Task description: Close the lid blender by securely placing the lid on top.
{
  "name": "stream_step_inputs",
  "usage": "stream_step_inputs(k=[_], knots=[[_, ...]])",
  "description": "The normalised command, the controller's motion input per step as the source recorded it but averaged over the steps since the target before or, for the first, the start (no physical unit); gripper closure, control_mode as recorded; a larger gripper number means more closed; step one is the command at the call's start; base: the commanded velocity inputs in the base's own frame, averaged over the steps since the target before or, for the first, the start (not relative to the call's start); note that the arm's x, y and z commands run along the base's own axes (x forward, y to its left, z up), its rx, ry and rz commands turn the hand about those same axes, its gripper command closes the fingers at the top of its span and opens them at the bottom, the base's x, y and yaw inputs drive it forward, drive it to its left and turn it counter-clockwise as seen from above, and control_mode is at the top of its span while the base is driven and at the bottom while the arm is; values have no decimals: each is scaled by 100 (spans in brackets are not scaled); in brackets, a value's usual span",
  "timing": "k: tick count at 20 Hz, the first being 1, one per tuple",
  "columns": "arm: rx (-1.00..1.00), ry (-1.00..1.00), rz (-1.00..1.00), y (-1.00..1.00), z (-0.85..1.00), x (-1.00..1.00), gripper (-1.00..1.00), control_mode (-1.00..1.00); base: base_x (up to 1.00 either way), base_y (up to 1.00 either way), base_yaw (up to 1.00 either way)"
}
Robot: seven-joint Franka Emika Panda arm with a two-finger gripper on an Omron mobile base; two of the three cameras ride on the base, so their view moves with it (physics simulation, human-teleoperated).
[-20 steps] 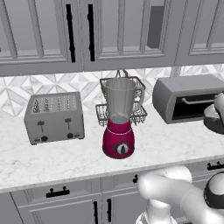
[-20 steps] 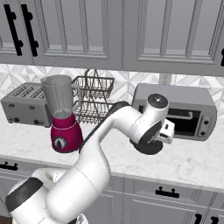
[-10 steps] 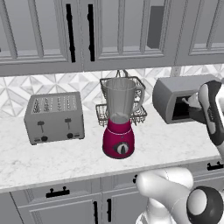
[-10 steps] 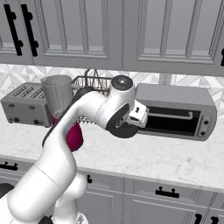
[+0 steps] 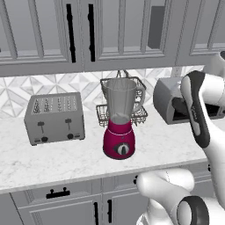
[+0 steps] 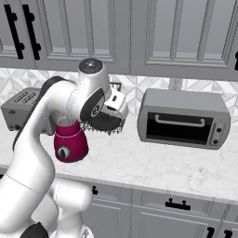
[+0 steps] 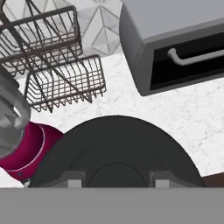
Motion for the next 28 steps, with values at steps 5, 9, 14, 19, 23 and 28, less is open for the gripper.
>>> stream_step_inputs(k=[5,9,14,19,23,28], knots=[[0,0,-2,59,56,-1,100,-100,0,0,0],[0,0,-2,66,45,0,100,-100,0,0,0],[0,0,-1,76,38,0,100,-100,0,0,0],[0,0,-2,70,21,0,100,-100,0,0,0],[0,0,-5,54,11,7,100,-100,0,0,0],[0,-1,-5,43,1,21,100,-100,0,0,0]])
